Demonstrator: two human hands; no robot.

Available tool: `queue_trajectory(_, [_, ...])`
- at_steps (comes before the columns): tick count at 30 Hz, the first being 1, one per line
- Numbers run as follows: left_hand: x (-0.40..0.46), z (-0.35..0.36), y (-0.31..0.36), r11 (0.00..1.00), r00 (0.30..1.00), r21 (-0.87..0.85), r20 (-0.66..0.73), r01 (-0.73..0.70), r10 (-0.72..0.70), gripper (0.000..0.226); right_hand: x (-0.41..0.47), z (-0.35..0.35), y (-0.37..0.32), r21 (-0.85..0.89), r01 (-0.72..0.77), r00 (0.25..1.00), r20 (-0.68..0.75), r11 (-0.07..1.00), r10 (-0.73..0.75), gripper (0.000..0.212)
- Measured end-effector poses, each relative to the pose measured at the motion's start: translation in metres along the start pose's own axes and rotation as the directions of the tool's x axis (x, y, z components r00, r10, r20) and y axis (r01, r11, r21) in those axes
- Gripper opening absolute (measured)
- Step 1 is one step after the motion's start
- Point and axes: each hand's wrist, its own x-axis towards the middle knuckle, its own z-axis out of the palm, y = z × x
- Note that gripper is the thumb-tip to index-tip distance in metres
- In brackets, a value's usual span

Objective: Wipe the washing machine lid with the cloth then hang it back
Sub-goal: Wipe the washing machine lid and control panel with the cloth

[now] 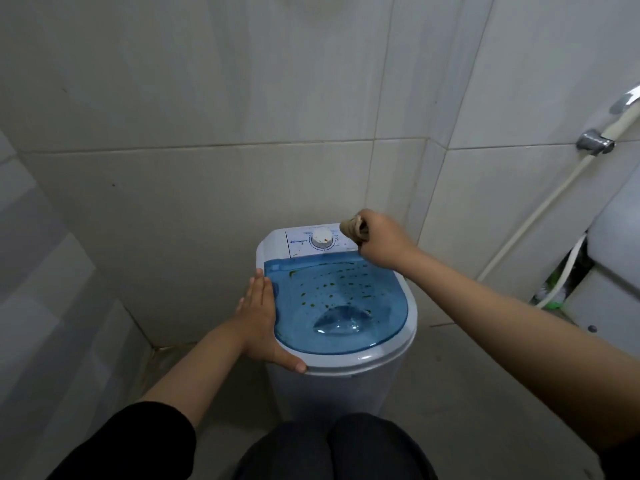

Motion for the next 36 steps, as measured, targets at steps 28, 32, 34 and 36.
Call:
queue_trajectory(28, [-0.005, -0.006, 0.006, 0.999, 0.999, 0.023, 0.031, 0.032, -0.033, 0.168, 0.02, 0.009, 0.028, -0.461, 0.322, 0.905, 0.406, 0.827, -0.127, 0.039])
queue_trajectory(32, [-0.004, -0.006, 0.006, 0.999, 0.999, 0.024, 0.025, 0.031, -0.032, 0.168, 0.042, -0.013, 0.006, -0.305, 0.189, 0.888, 0.458, 0.933, -0.03, 0.029])
queue_trajectory(34, [-0.003, -0.005, 0.005, 0.999, 0.999, 0.017, 0.024, 0.029, -0.029, 0.168, 0.054, -0.018, -0.005, -0.209, 0.125, 0.932, 0.361, 0.97, -0.042, 0.026])
queue_trajectory(36, [-0.003, -0.005, 0.003, 1.0, 0.999, 0.013, 0.021, 0.027, -0.027, 0.168, 0.066, -0.013, -0.016, -0.129, 0.136, 0.966, 0.235, 0.982, -0.103, 0.031])
